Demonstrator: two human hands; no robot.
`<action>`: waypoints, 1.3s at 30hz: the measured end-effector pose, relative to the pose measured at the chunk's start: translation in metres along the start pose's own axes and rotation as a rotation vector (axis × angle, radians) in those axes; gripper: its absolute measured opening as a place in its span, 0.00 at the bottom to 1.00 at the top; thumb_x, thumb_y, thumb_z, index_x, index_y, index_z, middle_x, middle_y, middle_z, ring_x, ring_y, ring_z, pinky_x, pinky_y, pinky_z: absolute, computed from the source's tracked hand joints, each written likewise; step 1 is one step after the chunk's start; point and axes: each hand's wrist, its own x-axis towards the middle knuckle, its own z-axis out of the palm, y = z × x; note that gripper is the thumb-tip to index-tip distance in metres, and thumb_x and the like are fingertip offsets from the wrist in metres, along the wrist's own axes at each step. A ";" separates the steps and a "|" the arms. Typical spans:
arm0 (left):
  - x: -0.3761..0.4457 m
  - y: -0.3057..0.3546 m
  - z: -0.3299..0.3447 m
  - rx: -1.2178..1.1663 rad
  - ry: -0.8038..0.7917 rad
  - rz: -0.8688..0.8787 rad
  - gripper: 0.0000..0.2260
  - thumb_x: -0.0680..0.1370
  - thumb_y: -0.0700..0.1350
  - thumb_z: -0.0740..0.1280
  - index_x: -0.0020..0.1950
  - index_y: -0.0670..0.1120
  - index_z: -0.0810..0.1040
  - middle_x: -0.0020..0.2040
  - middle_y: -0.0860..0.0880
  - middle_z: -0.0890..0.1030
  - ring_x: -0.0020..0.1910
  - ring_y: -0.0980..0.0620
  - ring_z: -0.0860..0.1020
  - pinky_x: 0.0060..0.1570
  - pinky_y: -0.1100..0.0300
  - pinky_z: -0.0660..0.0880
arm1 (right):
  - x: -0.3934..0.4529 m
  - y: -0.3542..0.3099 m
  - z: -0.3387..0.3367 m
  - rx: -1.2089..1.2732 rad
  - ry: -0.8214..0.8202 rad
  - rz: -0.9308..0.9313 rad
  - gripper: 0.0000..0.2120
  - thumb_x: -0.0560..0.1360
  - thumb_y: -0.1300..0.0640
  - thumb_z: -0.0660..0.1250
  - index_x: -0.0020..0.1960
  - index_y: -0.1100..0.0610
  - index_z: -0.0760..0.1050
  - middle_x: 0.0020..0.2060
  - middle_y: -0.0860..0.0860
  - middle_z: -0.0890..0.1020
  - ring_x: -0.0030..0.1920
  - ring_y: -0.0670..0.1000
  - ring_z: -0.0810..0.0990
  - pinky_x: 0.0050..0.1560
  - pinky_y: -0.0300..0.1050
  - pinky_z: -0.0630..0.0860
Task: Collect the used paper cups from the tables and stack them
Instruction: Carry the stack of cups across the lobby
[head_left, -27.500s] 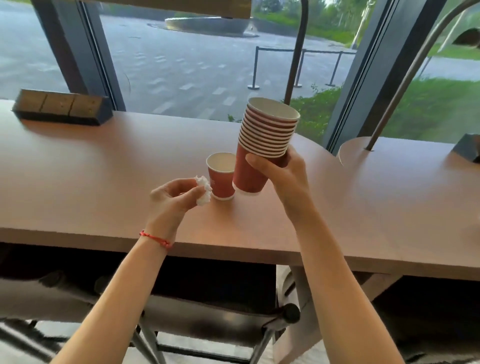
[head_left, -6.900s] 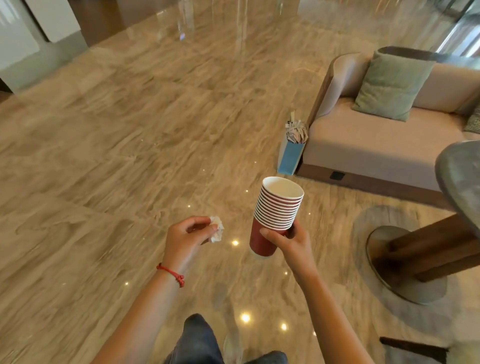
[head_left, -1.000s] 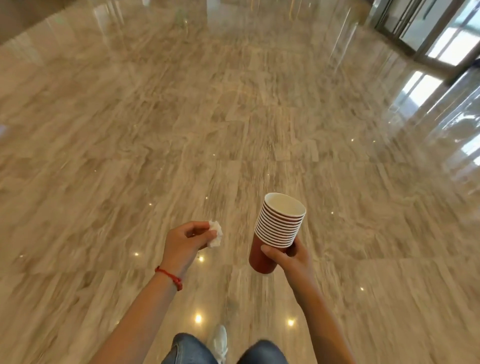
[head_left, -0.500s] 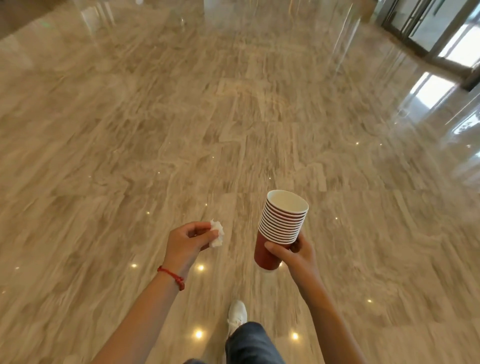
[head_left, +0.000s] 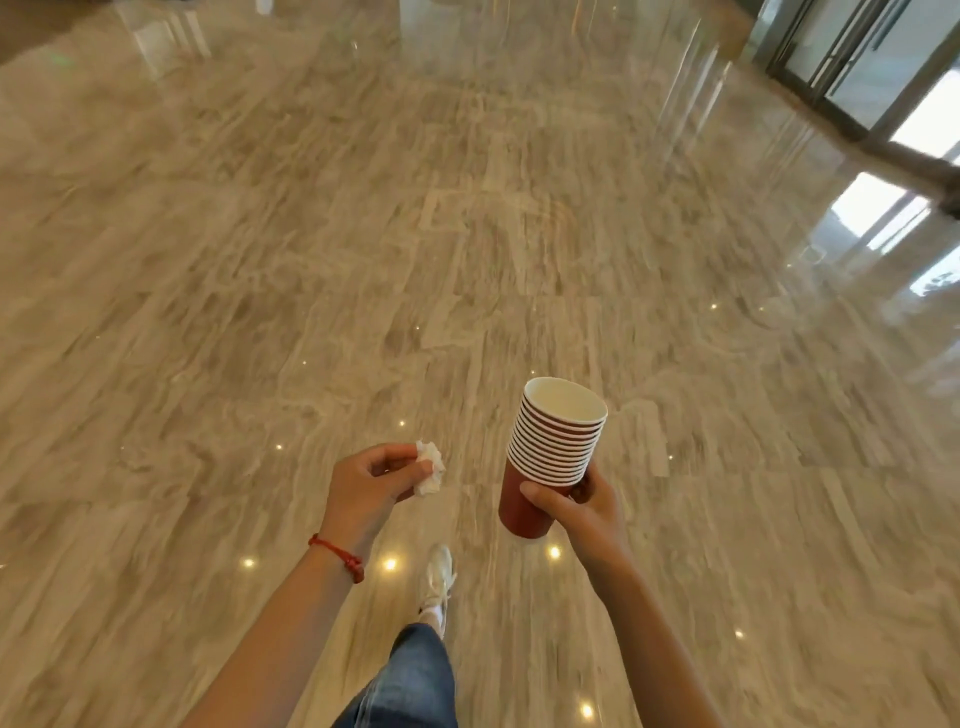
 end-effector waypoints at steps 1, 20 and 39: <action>0.029 0.008 0.006 -0.010 0.003 -0.001 0.09 0.68 0.33 0.73 0.39 0.47 0.81 0.30 0.53 0.83 0.31 0.60 0.81 0.31 0.70 0.76 | 0.029 -0.005 0.004 0.002 0.008 -0.001 0.21 0.65 0.68 0.75 0.54 0.54 0.76 0.42 0.45 0.84 0.43 0.39 0.82 0.38 0.30 0.76; 0.484 0.154 0.158 0.035 -0.025 -0.007 0.09 0.68 0.34 0.74 0.39 0.48 0.82 0.37 0.50 0.83 0.34 0.59 0.81 0.32 0.70 0.76 | 0.503 -0.093 0.026 -0.023 0.028 0.009 0.22 0.64 0.63 0.77 0.55 0.52 0.76 0.47 0.46 0.84 0.49 0.45 0.82 0.43 0.34 0.78; 0.921 0.297 0.338 0.011 0.009 -0.041 0.09 0.67 0.32 0.73 0.40 0.46 0.81 0.36 0.47 0.81 0.31 0.59 0.81 0.30 0.69 0.76 | 0.992 -0.194 0.034 -0.029 -0.028 0.006 0.21 0.65 0.65 0.76 0.54 0.51 0.76 0.46 0.45 0.84 0.48 0.43 0.82 0.42 0.32 0.77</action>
